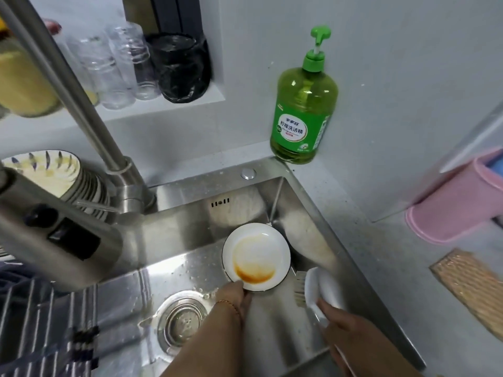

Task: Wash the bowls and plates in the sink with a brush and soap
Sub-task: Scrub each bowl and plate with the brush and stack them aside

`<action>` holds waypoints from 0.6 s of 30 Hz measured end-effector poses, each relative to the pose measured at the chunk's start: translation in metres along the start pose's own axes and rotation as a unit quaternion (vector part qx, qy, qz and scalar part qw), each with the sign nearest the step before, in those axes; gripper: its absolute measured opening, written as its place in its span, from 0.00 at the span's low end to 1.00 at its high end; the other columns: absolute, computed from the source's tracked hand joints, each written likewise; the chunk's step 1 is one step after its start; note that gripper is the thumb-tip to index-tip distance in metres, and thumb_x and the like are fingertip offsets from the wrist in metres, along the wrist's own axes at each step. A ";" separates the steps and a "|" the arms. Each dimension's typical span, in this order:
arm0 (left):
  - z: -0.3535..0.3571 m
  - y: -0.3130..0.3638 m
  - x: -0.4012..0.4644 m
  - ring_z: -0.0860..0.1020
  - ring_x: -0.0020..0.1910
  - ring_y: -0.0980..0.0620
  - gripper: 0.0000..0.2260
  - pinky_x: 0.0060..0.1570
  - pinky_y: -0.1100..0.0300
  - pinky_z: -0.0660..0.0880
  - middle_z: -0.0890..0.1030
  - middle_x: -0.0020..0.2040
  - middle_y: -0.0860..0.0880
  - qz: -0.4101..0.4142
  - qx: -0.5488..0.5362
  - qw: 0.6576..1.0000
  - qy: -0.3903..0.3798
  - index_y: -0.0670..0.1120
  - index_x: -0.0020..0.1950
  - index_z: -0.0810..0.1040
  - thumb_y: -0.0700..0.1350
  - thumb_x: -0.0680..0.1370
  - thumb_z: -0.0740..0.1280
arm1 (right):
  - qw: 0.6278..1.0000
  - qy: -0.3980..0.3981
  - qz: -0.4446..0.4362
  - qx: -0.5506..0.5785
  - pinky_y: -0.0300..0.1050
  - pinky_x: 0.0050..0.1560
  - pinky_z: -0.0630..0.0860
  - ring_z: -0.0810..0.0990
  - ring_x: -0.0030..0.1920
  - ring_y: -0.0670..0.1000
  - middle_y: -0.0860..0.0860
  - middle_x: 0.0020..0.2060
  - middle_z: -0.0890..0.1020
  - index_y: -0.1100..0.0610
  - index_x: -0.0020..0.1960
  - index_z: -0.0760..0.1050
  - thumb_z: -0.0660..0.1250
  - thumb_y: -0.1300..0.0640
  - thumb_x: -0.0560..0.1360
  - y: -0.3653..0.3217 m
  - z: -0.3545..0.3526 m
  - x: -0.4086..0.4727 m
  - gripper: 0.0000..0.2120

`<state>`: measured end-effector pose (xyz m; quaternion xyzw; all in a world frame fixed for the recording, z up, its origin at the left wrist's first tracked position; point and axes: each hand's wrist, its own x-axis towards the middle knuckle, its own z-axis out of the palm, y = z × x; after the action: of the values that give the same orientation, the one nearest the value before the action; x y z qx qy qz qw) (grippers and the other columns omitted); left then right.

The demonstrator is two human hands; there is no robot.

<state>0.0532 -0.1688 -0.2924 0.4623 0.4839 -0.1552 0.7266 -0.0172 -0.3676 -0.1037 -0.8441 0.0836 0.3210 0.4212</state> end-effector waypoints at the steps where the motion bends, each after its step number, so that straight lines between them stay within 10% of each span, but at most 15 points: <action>1: 0.002 0.002 -0.002 0.76 0.39 0.50 0.08 0.33 0.61 0.79 0.76 0.47 0.42 0.004 -0.009 1.000 0.005 0.40 0.46 0.75 0.30 0.79 0.59 | 1.000 -0.002 0.000 0.028 0.31 0.31 0.67 0.71 0.22 0.38 0.41 0.21 0.74 0.39 0.69 0.68 0.60 0.57 0.79 0.002 -0.001 0.004 0.22; 10: 0.004 0.023 -0.051 0.77 0.36 0.46 0.07 0.32 0.54 0.80 0.77 0.40 0.41 0.032 -0.019 0.999 0.000 0.39 0.47 0.73 0.29 0.74 0.61 | 0.998 -0.039 0.018 0.047 0.38 0.30 0.67 0.72 0.24 0.46 0.48 0.21 0.72 0.47 0.55 0.78 0.55 0.61 0.79 -0.008 0.005 0.008 0.17; 18: -0.048 0.027 -0.145 0.79 0.38 0.46 0.09 0.29 0.56 0.80 0.81 0.40 0.44 0.043 -0.042 0.997 -0.040 0.42 0.48 0.77 0.37 0.77 0.57 | 0.995 -0.054 -0.007 0.083 0.38 0.22 0.67 0.69 0.18 0.49 0.49 0.19 0.72 0.52 0.71 0.68 0.59 0.66 0.77 -0.032 0.024 -0.003 0.24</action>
<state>-0.0260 -0.1477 -0.1605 0.4454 0.4401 -0.1214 0.7702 -0.0176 -0.3291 -0.0916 -0.7880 0.0807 0.3553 0.4962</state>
